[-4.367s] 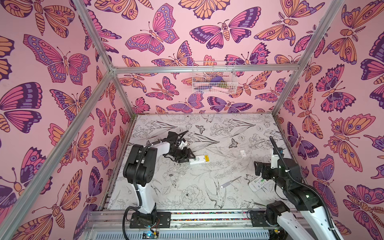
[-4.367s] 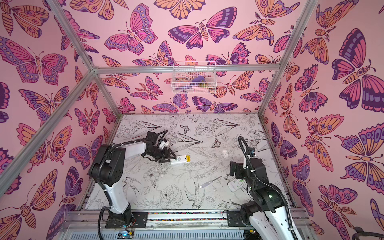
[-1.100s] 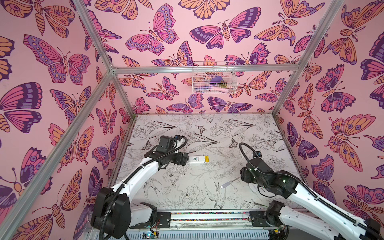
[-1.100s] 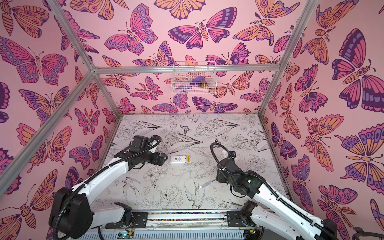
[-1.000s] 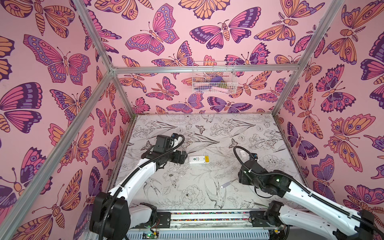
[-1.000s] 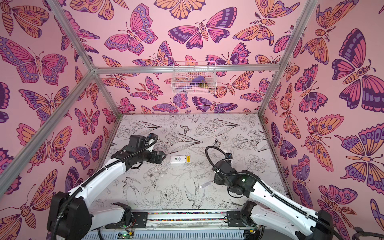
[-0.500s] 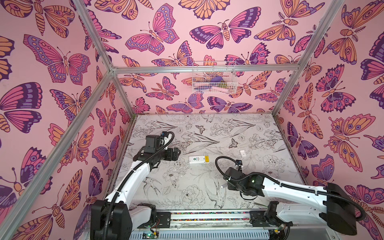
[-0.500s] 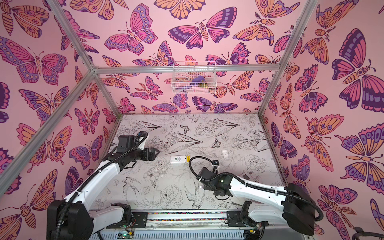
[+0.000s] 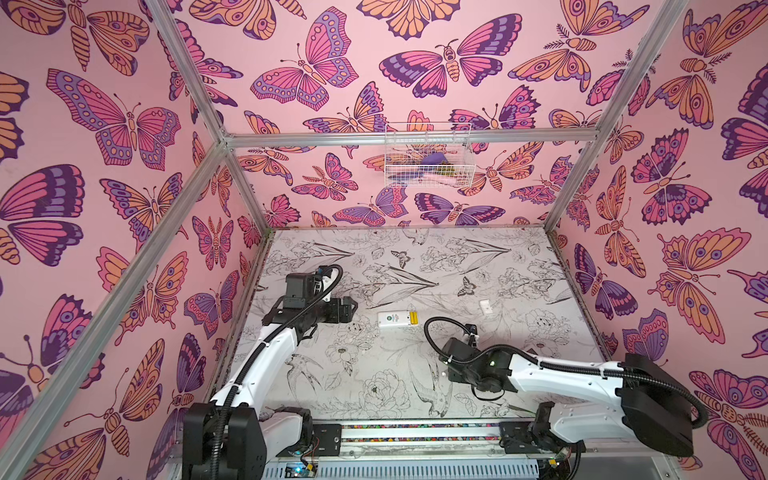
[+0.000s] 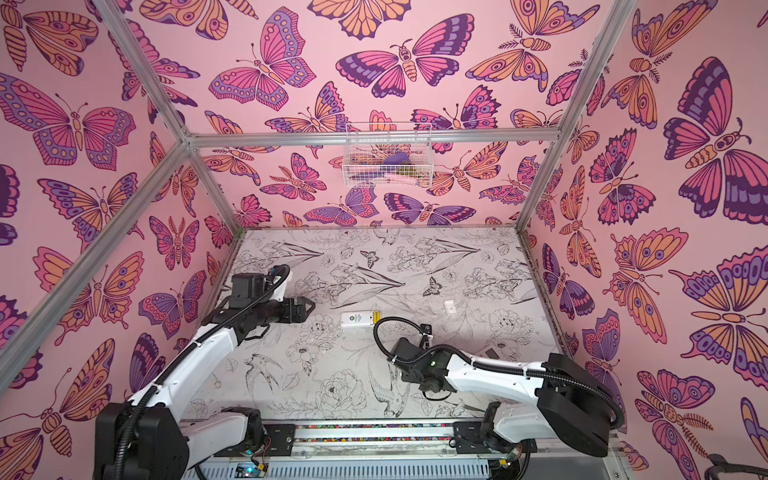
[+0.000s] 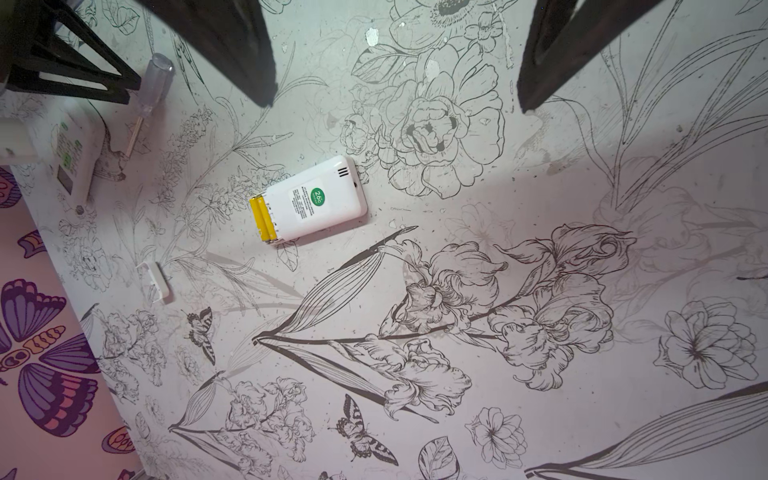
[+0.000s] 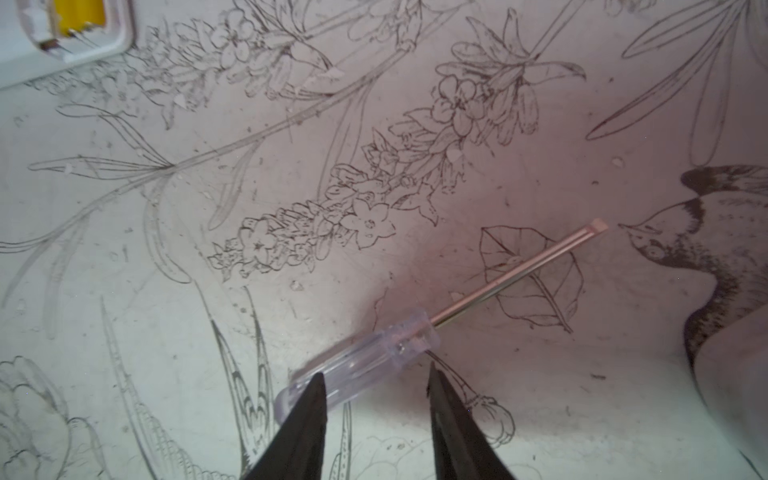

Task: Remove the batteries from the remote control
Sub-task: 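Grasp the clear-handled screwdriver with the right gripper while the left gripper lifts away, then lift the screwdriver with the right gripper and rotate it upright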

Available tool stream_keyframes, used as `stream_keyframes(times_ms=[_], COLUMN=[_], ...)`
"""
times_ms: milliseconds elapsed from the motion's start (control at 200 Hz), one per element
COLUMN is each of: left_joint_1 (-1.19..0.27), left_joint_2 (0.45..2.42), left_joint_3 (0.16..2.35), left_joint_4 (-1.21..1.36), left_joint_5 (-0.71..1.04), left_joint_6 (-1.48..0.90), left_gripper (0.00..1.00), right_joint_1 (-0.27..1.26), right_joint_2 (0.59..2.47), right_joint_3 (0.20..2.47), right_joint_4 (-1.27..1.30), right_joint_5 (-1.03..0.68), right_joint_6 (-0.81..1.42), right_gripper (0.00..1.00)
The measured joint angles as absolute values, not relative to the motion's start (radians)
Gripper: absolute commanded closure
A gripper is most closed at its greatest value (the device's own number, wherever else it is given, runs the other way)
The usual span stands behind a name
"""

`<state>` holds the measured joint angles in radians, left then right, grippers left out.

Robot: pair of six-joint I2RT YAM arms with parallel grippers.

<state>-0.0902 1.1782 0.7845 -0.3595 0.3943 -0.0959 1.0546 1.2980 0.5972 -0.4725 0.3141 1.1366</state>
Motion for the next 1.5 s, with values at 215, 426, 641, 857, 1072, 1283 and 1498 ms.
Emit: stream_keyframes(times_ms=[215,426,641,857,1072,1283,1498], left_joint_1=[-0.09,-0.09,-0.086,-0.085,-0.085,-0.084,-0.078], left_joint_2=[1.178,1.178,1.178,1.179,1.179,1.179,1.179], left_joint_3=[0.785,0.785,0.784,0.783,0.783,0.783,0.783], left_joint_4=[-0.353,-0.342,-0.339,-0.337,-0.337,-0.337,-0.337], left_joint_5=[0.404,0.405,0.405,0.406,0.416,0.419,0.423], left_joint_6=[-0.102,-0.11,-0.113,-0.118,-0.121,-0.124,-0.125], left_gripper=[0.08,0.08,0.08,0.09,0.09,0.09,0.09], right_joint_1=[1.055,1.055,1.055,1.055,1.056,1.056,1.069], right_joint_2=[1.316,1.317,1.365,1.416,1.429,1.411,1.38], right_joint_3=[0.59,0.591,0.602,0.627,0.643,0.643,0.625], right_joint_4=[-0.427,-0.425,-0.411,-0.399,-0.411,-0.435,-0.458], right_joint_5=[0.314,0.316,0.323,0.334,0.324,0.279,0.245], right_joint_6=[1.156,1.157,1.159,1.15,1.135,1.125,1.108], right_gripper=[0.57,0.53,0.54,0.59,0.63,0.61,0.63])
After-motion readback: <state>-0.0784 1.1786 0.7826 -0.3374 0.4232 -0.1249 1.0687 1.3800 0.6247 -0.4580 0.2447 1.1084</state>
